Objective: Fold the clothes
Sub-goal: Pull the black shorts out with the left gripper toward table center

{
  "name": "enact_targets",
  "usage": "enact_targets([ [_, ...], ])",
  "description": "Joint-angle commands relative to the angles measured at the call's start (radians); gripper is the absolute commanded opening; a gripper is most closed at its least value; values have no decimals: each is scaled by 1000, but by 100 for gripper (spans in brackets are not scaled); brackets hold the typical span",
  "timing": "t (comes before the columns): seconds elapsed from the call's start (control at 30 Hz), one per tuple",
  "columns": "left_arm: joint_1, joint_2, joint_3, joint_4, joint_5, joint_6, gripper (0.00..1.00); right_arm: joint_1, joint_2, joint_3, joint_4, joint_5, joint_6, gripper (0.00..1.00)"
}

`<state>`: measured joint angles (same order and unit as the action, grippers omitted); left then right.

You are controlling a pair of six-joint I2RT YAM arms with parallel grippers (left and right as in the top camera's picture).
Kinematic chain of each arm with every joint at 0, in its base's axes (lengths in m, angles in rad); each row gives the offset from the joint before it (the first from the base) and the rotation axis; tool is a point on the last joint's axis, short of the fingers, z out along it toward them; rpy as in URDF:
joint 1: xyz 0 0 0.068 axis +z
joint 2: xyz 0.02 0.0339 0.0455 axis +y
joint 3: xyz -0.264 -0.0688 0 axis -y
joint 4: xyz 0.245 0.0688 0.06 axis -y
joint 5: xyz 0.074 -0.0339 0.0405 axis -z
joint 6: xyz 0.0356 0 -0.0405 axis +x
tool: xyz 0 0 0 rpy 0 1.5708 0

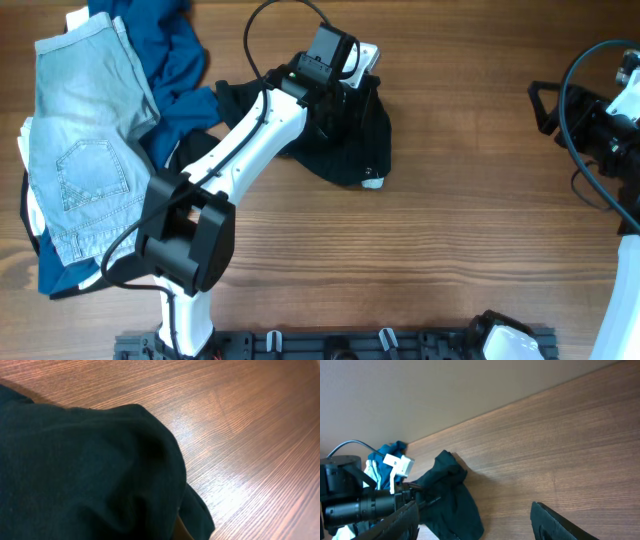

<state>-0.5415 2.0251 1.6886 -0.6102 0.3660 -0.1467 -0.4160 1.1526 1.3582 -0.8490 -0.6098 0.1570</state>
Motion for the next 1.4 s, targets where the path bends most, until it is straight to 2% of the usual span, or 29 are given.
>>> enact_targets([
  [0.0, -10, -121, 56, 3, 28, -85, 4, -13, 6, 11, 1, 44, 0, 72],
  [0.27, -183, -416, 66, -31, 30, -98, 4, -93, 7, 11, -33, 63, 3, 76],
  [0.4, -279, -480, 66, -121, 29, -98, 4, -106, 7, 10, -50, 63, 2, 76],
  [0.53, -294, -488, 66, -240, -18, -132, 4, -105, 9, 10, -50, 63, 1, 76],
  [0.67, -248, -462, 65, -318, -164, -150, 4, -105, 21, 10, -49, 63, 0, 76],
  [0.77, -185, -407, 64, -303, -182, -145, 4, -105, 37, 10, -51, 63, 0, 76],
  [0.9, -95, -243, 64, -195, -181, -112, 4, -105, 72, 9, -52, 50, 0, 76],
  [1.0, -55, -101, 64, -23, -175, -85, 6, -98, 111, 8, -51, 33, -1, 76],
  [1.03, -42, -44, 64, 43, -164, -85, 16, -91, 124, 8, -51, 32, -3, 76],
  [1.07, -34, -15, 64, 73, -151, -85, 35, -84, 135, 8, -52, 32, -11, 76],
  [1.1, -27, 9, 64, 97, -136, -85, 72, -77, 145, 8, -52, 32, -24, 76],
  [1.13, -17, 25, 64, 107, -118, -85, 100, -66, 156, 8, -53, 33, -29, 76],
  [1.27, 17, 21, 66, 81, -82, -98, 100, -32, 182, 8, -56, 32, -51, 76],
  [1.37, 58, -28, 68, 5, -34, -97, 100, 21, 198, 8, -74, 32, -56, 76],
])
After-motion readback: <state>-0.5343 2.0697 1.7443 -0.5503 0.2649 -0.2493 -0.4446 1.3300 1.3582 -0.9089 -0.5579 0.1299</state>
